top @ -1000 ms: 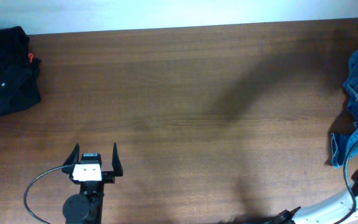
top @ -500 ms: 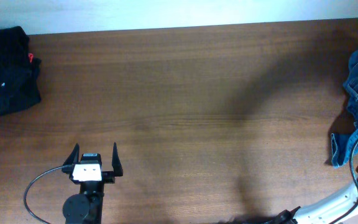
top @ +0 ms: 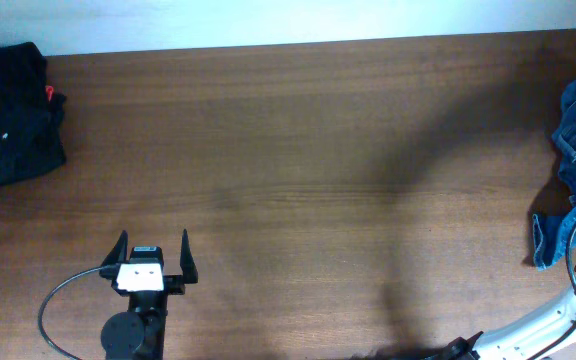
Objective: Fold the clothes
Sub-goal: 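Reach the right gripper to the blue jeans at the right edge and grasp, then drag the grasped jeans with the right gripper to the table center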
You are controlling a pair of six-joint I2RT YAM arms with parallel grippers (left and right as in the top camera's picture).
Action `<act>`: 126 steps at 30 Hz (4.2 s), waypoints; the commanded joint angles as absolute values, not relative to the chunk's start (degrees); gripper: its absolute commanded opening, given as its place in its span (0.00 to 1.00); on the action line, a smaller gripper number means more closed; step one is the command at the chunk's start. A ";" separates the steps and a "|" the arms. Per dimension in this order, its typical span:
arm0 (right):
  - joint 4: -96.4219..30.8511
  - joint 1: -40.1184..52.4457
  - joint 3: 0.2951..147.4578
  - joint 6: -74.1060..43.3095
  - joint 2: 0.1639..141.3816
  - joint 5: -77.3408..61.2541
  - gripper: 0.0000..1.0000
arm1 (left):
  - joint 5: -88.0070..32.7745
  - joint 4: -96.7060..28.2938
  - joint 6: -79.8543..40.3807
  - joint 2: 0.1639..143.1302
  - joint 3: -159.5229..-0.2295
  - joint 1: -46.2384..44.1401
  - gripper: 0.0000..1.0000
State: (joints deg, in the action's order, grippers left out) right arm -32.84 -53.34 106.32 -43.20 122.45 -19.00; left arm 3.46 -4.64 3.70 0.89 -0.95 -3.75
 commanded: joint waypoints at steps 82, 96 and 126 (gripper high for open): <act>-47.09 41.98 107.98 23.46 114.69 -27.16 0.04 | 3.46 -4.56 4.84 0.40 -0.54 -3.97 0.99; -27.29 44.25 107.98 16.27 116.66 -19.84 0.04 | 3.46 -4.56 4.84 0.40 -0.54 -3.97 0.99; -17.76 43.42 110.45 8.97 117.62 -22.04 0.99 | 3.46 -4.56 4.84 0.40 -0.54 -3.97 0.99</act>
State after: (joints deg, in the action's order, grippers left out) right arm -16.75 43.92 108.07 11.05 122.28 -21.08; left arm 3.46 -4.62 3.73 0.84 -0.95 -3.75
